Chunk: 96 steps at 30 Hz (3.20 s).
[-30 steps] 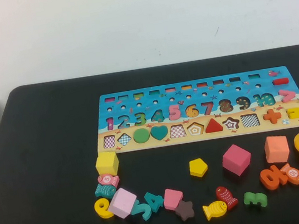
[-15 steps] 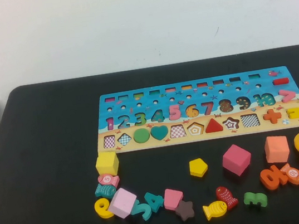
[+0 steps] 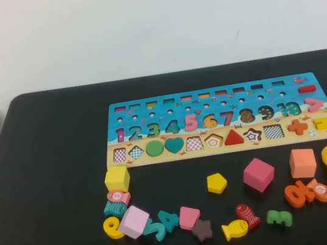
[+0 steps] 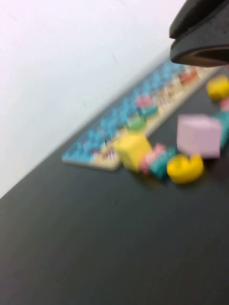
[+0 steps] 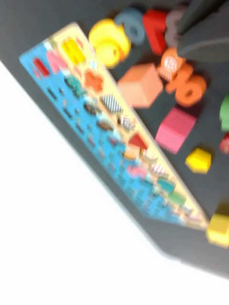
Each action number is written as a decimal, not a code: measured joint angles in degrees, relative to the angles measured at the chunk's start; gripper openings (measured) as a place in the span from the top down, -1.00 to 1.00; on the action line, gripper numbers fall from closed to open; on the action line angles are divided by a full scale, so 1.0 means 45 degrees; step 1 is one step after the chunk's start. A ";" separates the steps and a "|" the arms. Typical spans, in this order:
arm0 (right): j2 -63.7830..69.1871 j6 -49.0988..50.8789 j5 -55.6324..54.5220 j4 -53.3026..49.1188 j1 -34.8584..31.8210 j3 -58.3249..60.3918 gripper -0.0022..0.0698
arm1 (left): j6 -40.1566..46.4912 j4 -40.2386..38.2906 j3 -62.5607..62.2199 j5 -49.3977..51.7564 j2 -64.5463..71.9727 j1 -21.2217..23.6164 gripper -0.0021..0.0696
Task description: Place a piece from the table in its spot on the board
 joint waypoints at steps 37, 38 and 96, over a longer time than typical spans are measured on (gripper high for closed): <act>0.0000 -0.5093 0.0615 0.0756 0.0000 0.0000 0.89 | 1.6321 0.0800 -1.1762 0.7751 1.1039 -0.2092 0.95; 0.0000 -0.5099 0.0660 0.0756 0.0000 0.0000 0.89 | 1.6164 0.1039 -1.1946 0.7775 1.1381 -0.2380 0.95; 0.0000 -0.5725 0.0928 0.0906 0.0000 0.0000 0.89 | 0.6844 0.7355 -2.5075 1.0224 2.9548 -0.7832 -0.36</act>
